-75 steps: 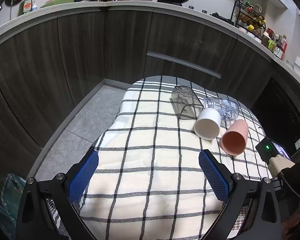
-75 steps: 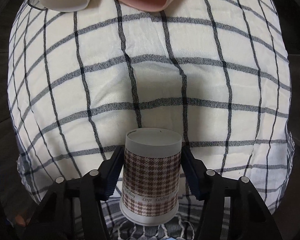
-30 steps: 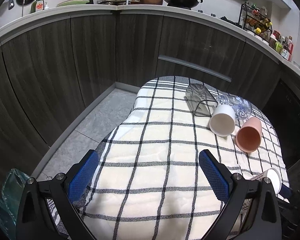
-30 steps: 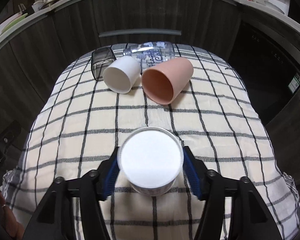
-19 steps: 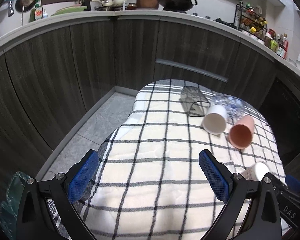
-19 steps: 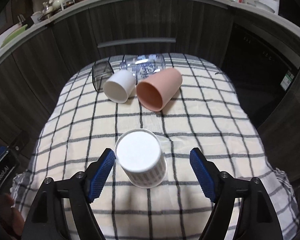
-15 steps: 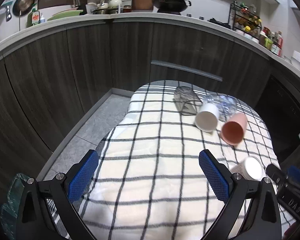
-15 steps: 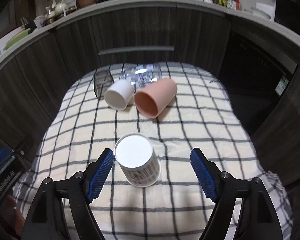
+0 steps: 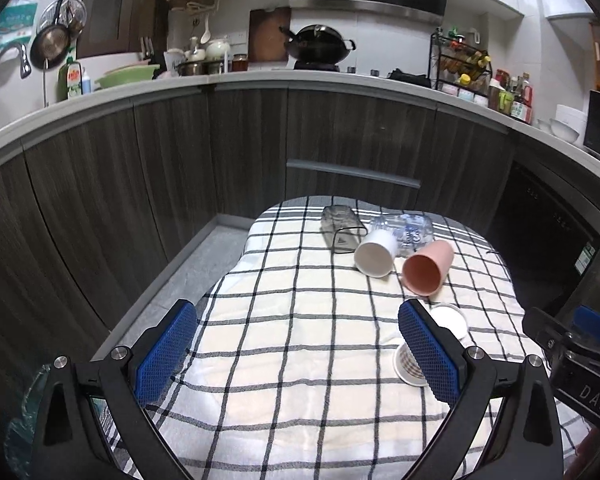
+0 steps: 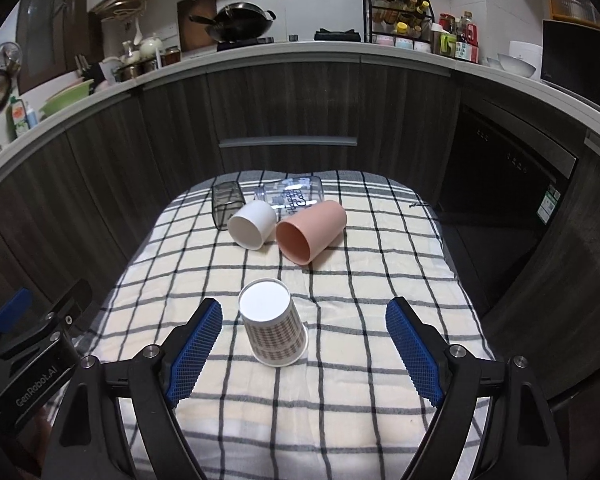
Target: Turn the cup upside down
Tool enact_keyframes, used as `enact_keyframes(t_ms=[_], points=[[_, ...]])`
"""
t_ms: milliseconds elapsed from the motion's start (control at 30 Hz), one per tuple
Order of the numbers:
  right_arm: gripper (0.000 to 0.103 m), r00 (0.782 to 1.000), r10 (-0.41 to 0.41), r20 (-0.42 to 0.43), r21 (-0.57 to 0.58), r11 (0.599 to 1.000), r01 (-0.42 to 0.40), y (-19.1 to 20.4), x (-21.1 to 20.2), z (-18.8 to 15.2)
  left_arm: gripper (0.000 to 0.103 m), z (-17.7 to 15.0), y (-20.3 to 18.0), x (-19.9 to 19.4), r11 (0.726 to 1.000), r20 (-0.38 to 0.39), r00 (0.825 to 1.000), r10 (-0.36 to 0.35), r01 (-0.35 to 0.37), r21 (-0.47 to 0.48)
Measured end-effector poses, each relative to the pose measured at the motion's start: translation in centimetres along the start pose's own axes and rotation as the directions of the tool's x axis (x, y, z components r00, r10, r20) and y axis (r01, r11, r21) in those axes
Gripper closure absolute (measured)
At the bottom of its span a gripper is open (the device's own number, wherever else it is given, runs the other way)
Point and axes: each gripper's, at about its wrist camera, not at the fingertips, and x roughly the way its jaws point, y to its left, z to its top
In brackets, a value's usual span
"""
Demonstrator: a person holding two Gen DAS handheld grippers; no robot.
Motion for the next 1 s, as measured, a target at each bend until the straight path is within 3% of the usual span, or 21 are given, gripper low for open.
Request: enact_keyframes(t_ms=[433,1000], points=[[0.018,0.998,0.038,0.05,0.021,0.999,-0.039,-2.0,-2.5,-0.4,0.0,-0.4,-2.0,-3.0,0.999,-0.001,1.0,0.004,-0.004,0.04],[0.013,0.994,0.009,0.105,0.034,0.999,-0.013,-2.3,-8.0,-1.7,0.0,-0.6,-2.0,-8.8,0.997,0.052,0.998,-0.024,0.02,0.07]])
